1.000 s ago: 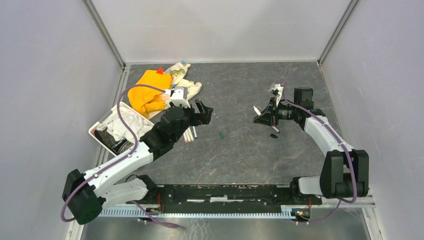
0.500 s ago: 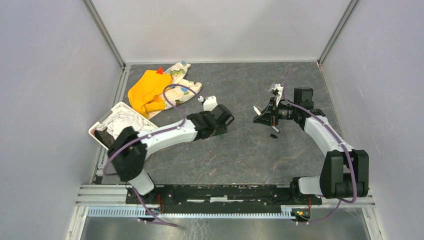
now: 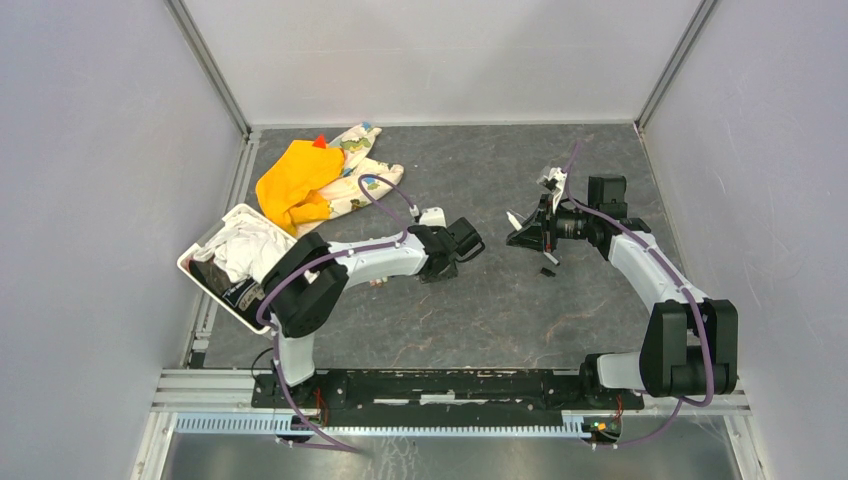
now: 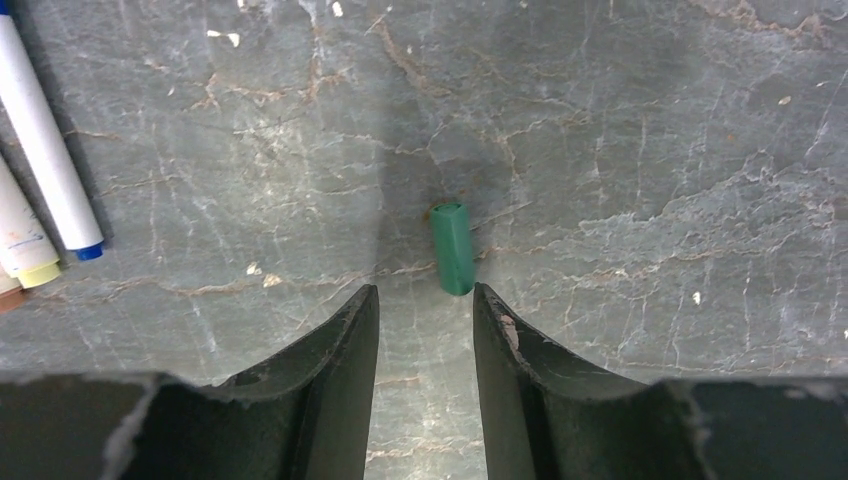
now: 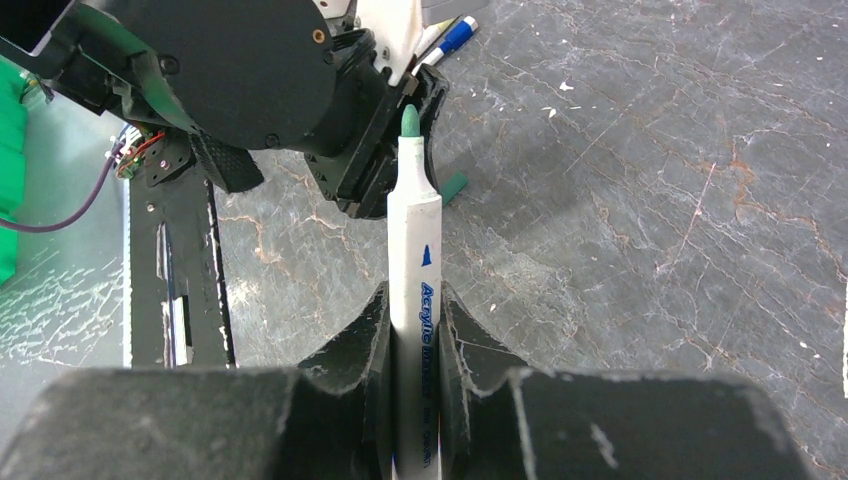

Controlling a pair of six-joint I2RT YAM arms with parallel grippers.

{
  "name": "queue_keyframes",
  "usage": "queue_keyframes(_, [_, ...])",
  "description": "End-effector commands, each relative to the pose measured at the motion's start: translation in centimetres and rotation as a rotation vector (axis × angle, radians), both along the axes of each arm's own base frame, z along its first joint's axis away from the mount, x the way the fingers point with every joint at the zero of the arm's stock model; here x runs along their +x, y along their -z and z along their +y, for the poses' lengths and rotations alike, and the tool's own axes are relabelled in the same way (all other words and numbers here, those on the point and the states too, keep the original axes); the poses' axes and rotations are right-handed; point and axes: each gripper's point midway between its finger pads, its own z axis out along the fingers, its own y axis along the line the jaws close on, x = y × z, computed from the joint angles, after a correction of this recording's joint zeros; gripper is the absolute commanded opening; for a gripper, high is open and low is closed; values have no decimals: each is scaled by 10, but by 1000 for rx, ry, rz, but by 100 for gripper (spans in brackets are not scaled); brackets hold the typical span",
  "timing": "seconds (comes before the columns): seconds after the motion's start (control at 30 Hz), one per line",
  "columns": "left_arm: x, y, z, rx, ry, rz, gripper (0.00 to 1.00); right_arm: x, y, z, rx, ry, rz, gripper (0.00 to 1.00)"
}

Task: Insert the pens into the pen caps
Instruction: Pick up the pen cap from the center of the board.

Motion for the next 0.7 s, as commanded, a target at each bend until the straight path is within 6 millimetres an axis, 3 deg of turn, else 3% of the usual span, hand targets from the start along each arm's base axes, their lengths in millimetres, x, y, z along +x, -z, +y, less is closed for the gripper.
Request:
queue_keyframes(0.0, [15, -9, -10, -26, -49, -42, 45, 5, -18, 1, 20, -14, -77, 0])
queue_keyframes(0.33, [20, -9, -14, -39, -39, -50, 44, 4, -19, 2, 23, -17, -80, 0])
queue_keyframes(0.67, [28, 5, -7, -28, -53, -8, 34, 3, -20, 1, 24, -17, -82, 0])
